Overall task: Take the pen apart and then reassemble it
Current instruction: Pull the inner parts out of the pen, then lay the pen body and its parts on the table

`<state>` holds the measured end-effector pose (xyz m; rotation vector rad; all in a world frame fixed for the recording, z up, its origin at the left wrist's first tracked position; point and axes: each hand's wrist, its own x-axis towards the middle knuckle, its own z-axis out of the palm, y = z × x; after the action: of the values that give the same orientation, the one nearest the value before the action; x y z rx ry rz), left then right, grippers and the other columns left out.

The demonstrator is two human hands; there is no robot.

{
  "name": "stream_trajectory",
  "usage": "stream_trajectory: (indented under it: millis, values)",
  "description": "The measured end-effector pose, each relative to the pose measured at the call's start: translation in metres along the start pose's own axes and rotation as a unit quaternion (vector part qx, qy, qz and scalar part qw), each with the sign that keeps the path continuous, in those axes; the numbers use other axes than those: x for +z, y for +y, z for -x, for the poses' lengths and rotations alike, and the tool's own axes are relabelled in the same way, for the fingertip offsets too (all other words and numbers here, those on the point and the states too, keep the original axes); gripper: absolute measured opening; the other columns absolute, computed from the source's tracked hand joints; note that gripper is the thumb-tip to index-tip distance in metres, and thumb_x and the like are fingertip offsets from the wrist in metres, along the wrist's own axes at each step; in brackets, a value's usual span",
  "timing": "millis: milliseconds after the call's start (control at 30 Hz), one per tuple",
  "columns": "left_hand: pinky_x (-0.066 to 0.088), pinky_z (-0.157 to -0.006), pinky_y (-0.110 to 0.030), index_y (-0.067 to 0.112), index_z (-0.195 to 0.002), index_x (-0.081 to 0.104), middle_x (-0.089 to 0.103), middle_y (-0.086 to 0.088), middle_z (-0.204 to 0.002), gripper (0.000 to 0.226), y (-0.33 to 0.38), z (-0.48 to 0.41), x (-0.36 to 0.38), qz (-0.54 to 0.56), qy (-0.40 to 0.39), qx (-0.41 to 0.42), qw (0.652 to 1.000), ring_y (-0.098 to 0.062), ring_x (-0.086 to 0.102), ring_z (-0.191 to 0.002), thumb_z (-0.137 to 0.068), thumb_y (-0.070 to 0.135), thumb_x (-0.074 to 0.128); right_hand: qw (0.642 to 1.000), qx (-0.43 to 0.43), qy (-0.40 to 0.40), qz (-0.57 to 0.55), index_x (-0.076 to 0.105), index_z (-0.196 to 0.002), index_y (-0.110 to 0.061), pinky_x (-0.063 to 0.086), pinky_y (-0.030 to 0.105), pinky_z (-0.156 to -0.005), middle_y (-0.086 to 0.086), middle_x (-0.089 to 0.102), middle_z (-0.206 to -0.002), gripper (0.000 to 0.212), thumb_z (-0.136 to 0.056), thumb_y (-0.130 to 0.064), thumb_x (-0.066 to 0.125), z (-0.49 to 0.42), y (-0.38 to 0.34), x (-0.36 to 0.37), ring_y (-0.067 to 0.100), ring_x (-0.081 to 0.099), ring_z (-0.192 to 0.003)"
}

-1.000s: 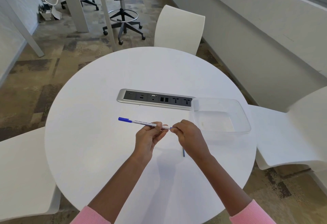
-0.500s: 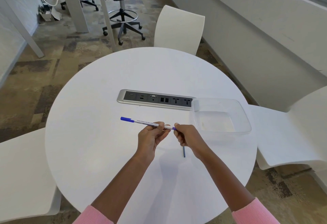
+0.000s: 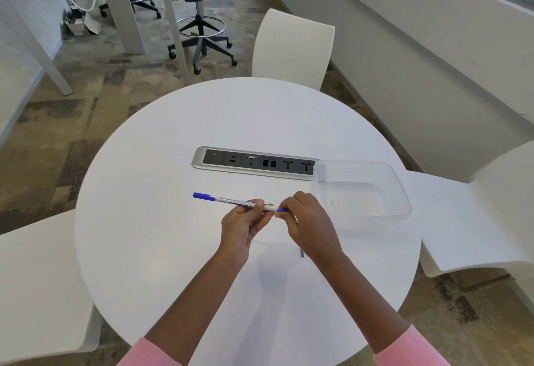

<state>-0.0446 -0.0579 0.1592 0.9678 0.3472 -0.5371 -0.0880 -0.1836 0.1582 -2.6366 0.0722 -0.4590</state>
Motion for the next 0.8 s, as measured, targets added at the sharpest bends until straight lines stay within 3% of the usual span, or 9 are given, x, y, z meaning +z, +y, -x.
stream_trajectory:
  millis: [100,200,333,533,700,800]
  values:
    - [0.056,-0.058,-0.016,-0.001,-0.085,0.062,0.070,-0.009,-0.069,0.006,0.000,0.001,0.000,0.003,0.001,-0.001,1.000,-0.013,0.070,-0.061,-0.086,0.001,0.056,1.000,0.005,-0.001,-0.010,0.061,-0.072,-0.005,0.036,0.030,-0.057,0.011,0.057,-0.066,0.011,-0.078,-0.013,0.057,-0.002,-0.001,0.000,0.028,0.052,-0.063]
    - [0.056,-0.059,-0.017,-0.001,-0.084,0.062,0.071,-0.007,-0.068,0.006,0.003,0.001,-0.001,0.006,0.001,0.003,1.000,-0.013,0.070,-0.062,-0.086,0.002,0.056,0.998,0.033,-0.013,-0.046,0.064,-0.072,-0.001,0.033,0.028,-0.059,0.016,0.057,-0.067,0.029,-0.085,-0.021,0.048,-0.002,-0.004,-0.003,0.030,0.051,-0.065]
    - [0.057,-0.060,-0.018,-0.001,-0.084,0.062,0.071,-0.010,-0.071,0.006,0.008,-0.002,-0.006,0.012,0.019,0.010,1.000,-0.015,0.070,-0.062,-0.086,0.001,0.056,0.974,0.160,-0.083,-0.140,0.065,-0.071,-0.003,0.034,0.030,-0.064,0.012,0.058,-0.074,0.033,-0.092,-0.021,0.047,-0.004,-0.002,-0.016,0.022,0.050,-0.071]
    - [0.057,-0.061,-0.018,-0.001,-0.085,0.061,0.067,-0.016,-0.085,0.007,0.006,-0.002,-0.009,0.010,0.018,0.011,1.000,-0.014,0.070,-0.062,-0.087,0.001,0.055,0.956,0.202,-0.115,-0.181,0.066,-0.070,-0.005,0.044,0.035,-0.069,0.008,0.058,-0.069,0.034,-0.092,-0.023,0.047,-0.004,-0.001,-0.018,0.024,0.055,-0.070]
    - [0.057,-0.059,-0.017,-0.001,-0.085,0.061,0.066,-0.016,-0.086,0.007,0.003,-0.001,-0.010,0.008,0.023,0.007,1.000,-0.013,0.070,-0.062,-0.087,0.000,0.054,0.932,0.233,-0.144,-0.236,0.065,-0.071,-0.013,0.040,0.024,-0.061,-0.006,0.054,-0.058,0.029,-0.092,-0.021,0.047,-0.003,0.005,-0.014,0.008,0.049,-0.058]
    - [0.057,-0.058,-0.017,-0.001,-0.085,0.061,0.070,-0.012,-0.077,0.008,0.003,-0.001,-0.012,0.013,0.027,0.004,1.000,-0.013,0.070,-0.061,-0.087,0.001,0.054,0.915,0.251,-0.139,-0.284,0.066,-0.073,-0.012,0.041,0.011,-0.053,-0.004,0.056,-0.059,0.025,-0.091,-0.018,0.050,-0.003,0.009,-0.011,0.008,0.049,-0.057]
